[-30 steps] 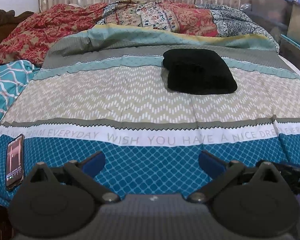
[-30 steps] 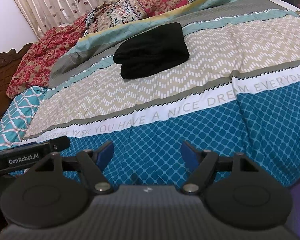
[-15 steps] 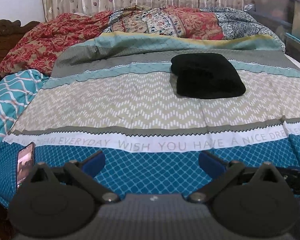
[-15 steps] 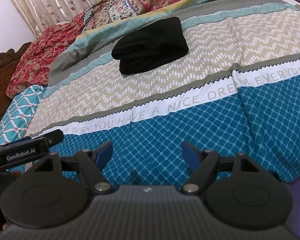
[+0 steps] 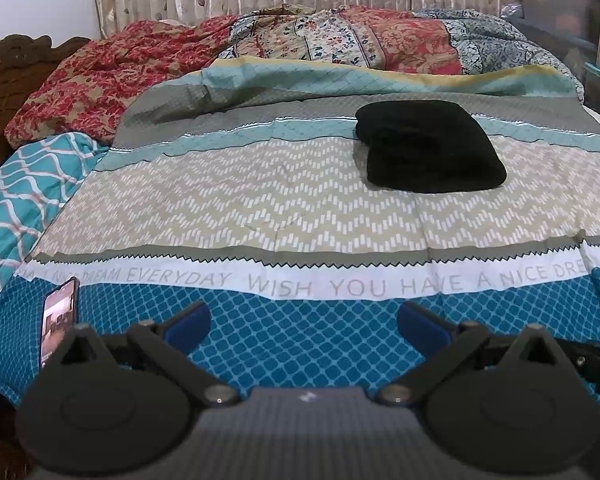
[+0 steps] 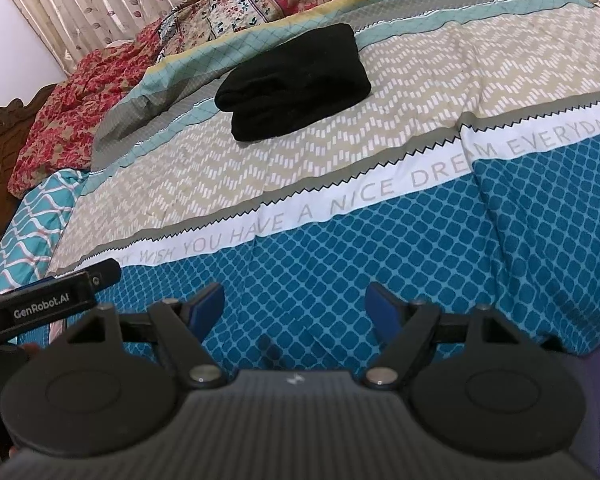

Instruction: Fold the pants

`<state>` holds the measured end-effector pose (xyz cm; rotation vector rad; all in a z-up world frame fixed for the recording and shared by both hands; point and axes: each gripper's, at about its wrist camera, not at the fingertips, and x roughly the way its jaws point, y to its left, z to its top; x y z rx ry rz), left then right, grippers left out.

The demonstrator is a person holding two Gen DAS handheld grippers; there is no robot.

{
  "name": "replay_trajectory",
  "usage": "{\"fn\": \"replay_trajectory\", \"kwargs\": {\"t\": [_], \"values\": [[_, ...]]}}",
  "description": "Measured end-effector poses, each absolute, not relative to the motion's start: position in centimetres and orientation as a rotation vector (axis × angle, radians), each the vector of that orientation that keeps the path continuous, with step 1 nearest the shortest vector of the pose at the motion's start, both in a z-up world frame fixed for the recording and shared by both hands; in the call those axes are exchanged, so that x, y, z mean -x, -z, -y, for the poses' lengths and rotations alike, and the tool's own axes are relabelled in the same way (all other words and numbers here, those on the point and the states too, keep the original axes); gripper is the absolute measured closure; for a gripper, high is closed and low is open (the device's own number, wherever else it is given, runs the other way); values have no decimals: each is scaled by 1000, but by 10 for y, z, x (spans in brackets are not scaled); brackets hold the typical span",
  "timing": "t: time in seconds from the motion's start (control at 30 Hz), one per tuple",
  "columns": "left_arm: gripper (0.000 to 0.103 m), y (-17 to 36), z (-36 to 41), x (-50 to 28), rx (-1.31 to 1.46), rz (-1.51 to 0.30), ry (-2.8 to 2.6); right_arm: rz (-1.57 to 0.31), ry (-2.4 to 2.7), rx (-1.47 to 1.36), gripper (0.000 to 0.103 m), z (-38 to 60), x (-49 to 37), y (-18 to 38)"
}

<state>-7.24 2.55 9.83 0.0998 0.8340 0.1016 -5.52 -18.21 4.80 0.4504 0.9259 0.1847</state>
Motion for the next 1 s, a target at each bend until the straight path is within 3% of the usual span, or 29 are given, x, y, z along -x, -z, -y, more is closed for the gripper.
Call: {"fn": "replay_trajectory", "kwargs": {"t": [1.0], "values": [[0,-97,-28,72,-104,-853,-125,-885,-201,-406,16,177,58,-57]]}}
